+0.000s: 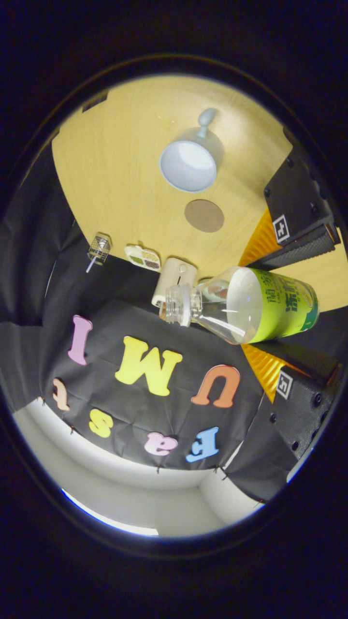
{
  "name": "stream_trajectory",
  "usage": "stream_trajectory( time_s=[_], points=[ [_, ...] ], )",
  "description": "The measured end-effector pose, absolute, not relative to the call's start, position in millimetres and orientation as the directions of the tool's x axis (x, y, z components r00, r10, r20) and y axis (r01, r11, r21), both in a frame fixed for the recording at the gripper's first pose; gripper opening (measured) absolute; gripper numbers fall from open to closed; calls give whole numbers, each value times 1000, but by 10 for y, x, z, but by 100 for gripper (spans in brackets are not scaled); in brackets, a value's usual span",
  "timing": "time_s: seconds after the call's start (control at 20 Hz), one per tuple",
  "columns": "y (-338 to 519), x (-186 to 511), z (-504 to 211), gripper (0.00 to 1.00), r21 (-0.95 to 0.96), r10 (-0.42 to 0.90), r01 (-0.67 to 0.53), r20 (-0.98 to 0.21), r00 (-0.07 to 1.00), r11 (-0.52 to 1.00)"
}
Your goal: Take the bottle from table, then pour the juice into the cup, finally place the bottle on the coaster
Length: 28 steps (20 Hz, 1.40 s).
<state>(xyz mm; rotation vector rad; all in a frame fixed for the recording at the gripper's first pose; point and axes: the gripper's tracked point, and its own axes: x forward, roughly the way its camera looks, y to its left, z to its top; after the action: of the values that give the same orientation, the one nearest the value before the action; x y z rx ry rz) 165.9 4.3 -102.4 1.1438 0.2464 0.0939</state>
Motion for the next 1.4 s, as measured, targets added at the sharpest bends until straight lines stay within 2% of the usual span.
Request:
stream_trajectory(
  time_s=[0.25, 0.6, 1.0, 1.4],
  points=[
    [-176, 1643, -773, 81, 694, 81, 74, -187, 979, 716],
    [-207, 1850, -560, 81, 401, -4, 52, -121, 993, 915],
    [-276, 2164, -687, 82, 145, -70, 85, -101, 992, 986],
    [-635, 2758, -1147, 82, -10, -205, 205, -101, 973, 979]
  ],
)
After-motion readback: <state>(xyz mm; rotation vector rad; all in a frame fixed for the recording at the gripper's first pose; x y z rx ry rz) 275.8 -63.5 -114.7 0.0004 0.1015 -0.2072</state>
